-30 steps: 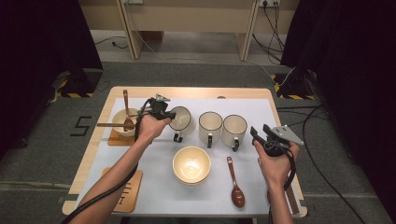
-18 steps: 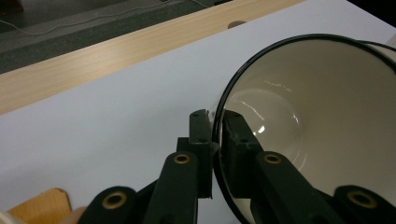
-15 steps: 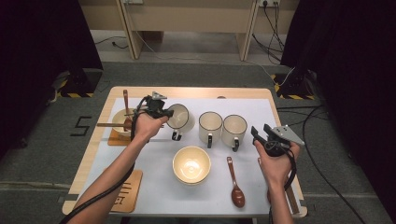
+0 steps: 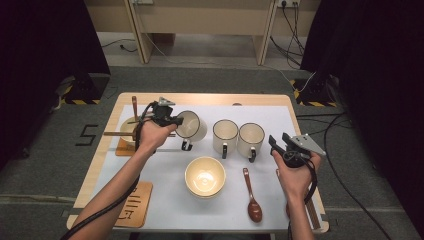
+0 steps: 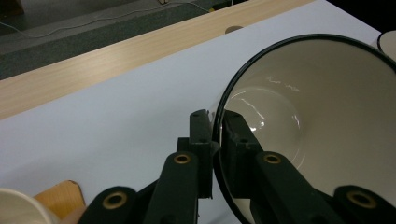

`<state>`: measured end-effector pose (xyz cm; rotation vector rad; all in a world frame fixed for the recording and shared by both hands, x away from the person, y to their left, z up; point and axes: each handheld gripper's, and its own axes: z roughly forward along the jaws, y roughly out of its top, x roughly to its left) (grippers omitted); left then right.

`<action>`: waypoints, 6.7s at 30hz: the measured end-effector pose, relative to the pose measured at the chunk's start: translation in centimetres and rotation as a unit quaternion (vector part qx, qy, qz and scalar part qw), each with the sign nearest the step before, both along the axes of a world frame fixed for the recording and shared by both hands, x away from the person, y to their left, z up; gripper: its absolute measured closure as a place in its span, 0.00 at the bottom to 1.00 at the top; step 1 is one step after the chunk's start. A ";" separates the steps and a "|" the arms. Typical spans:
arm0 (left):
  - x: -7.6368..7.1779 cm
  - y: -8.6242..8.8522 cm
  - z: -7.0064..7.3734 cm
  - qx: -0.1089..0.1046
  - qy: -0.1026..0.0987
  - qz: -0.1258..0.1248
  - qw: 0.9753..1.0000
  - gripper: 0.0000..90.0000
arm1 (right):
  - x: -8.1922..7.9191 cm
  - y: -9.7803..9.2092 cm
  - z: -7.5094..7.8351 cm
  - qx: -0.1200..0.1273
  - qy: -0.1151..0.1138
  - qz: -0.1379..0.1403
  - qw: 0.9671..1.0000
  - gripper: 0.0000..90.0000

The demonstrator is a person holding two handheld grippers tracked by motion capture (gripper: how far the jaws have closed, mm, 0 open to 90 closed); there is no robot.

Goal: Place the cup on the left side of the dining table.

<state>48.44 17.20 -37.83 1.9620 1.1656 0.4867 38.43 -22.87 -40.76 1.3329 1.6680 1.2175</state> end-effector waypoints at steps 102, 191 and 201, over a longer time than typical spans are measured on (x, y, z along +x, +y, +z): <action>-8.8 10.8 0.2 0.022 -0.004 0.010 1.000 0.92 | 0.0 0.6 0.0 -0.004 -0.002 0.003 1.000 0.54; -8.5 12.7 -3.9 0.006 0.044 0.029 0.999 0.70 | -0.1 1.2 0.1 -0.011 -0.002 0.007 1.000 0.54; -7.1 12.4 -4.0 0.038 0.044 0.009 0.998 0.91 | -0.1 1.0 0.1 -0.012 -0.001 0.004 1.000 0.54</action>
